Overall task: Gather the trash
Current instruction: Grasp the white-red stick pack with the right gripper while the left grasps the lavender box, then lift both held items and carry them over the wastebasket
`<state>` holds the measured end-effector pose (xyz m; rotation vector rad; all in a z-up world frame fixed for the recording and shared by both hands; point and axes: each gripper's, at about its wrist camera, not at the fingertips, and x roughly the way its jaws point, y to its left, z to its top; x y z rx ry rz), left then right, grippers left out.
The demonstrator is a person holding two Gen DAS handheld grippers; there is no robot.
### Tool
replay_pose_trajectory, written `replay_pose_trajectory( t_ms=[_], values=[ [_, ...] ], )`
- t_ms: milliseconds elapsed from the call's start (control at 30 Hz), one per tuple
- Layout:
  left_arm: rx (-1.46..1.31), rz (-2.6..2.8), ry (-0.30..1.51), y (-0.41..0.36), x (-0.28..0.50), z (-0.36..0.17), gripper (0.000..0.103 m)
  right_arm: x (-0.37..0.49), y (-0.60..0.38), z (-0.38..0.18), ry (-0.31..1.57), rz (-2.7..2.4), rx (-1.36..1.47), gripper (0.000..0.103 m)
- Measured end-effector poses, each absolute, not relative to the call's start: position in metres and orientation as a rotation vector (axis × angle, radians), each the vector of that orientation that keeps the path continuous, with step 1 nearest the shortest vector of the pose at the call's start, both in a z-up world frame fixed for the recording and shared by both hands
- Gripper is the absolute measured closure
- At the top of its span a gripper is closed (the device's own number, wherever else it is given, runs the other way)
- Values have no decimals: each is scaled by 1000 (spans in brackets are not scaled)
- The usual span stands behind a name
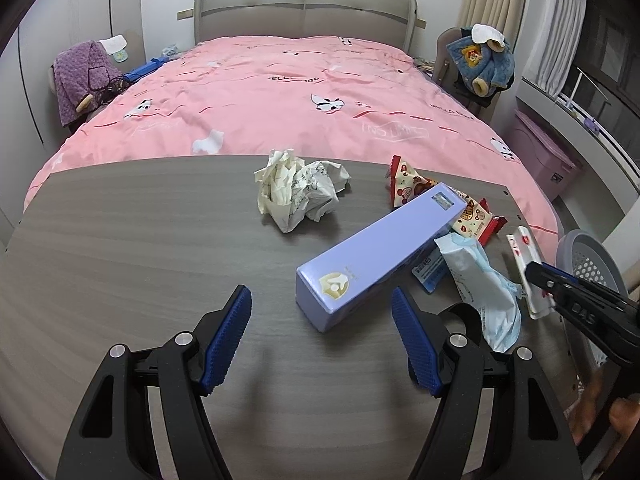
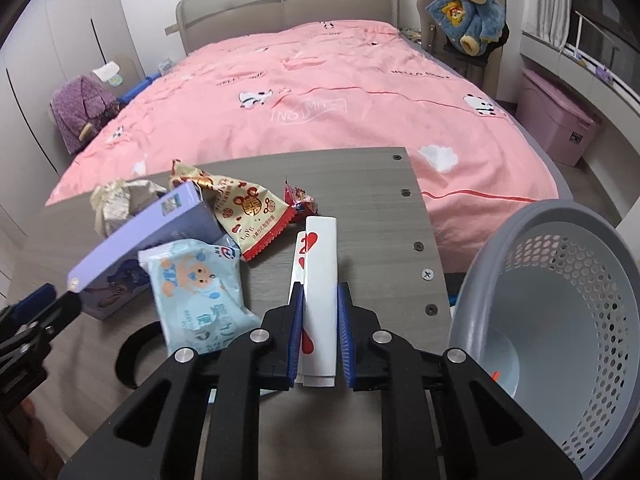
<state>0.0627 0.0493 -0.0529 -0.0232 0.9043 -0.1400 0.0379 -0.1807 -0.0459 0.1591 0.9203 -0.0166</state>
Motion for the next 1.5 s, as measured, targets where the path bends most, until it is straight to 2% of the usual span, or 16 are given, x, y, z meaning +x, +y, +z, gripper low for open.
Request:
replay_pose_trajectory(
  t_ms=[967,1233,1500],
  values=[
    [116,-345,976,14,115,-75,34,5,-192,-30,904,-2,212,86],
    [121,-367,973,16,103,-73,57,5,-191,-29,903,0,210,86],
    [105,-356,981,25,80,-72,70,4,-187,-26,901,7,205,86]
  ],
)
